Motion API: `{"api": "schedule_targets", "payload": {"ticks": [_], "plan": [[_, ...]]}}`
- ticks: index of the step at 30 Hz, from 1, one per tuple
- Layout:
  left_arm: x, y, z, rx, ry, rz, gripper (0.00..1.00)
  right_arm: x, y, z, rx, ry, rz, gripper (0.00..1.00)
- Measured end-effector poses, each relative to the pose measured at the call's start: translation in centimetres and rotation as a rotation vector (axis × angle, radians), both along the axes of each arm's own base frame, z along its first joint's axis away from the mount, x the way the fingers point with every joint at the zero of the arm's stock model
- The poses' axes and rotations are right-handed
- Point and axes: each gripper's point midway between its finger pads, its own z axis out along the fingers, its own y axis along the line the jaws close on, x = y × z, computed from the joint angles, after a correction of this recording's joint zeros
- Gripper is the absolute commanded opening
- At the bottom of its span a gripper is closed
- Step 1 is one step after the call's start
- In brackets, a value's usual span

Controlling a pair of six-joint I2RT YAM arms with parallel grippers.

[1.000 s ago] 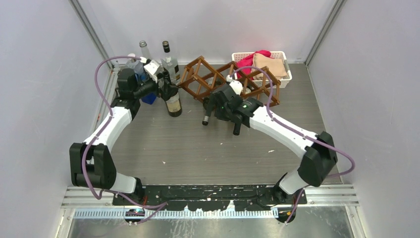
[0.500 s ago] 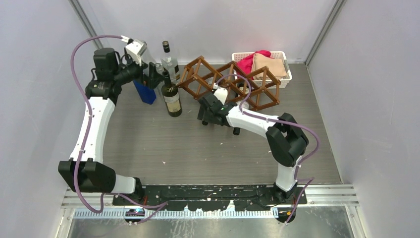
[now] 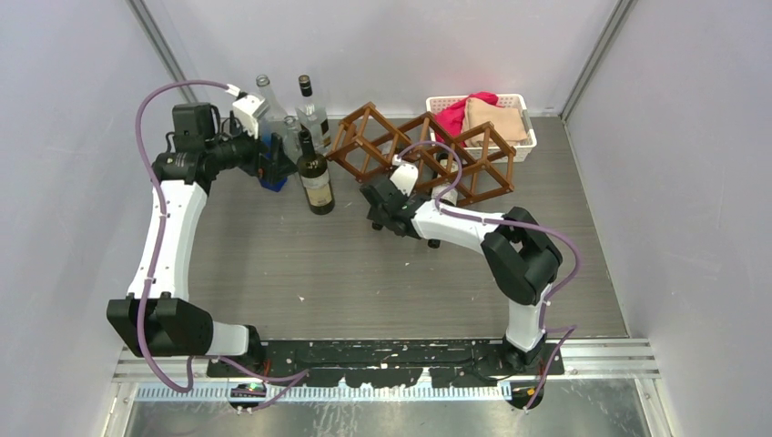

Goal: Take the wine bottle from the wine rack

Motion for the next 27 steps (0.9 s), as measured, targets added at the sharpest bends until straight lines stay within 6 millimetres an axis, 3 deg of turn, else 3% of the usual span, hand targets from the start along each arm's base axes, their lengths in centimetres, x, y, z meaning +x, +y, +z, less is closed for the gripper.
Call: {"api": "schedule_targets", "payload": {"ticks": [7, 18, 27], "plan": [[-1.5, -0.5, -2.1, 0.003, 0.046, -0.051, 0.84, -0.5, -0.1, -0.1, -0.021, -0.035, -0.020, 0.01], [-5.7, -1.7, -9.6, -0.039, 0.221, -0.147, 0.78, -4.2, -0.5, 0.5, -0.065, -0.061, 0.021, 0.01], [-6.6, -2.5, -10.8, -0.029, 0.223, -0.194, 0.73, -7.3, -1.4, 3.0, -0.036, -0.110, 0.045, 0.01]]}}
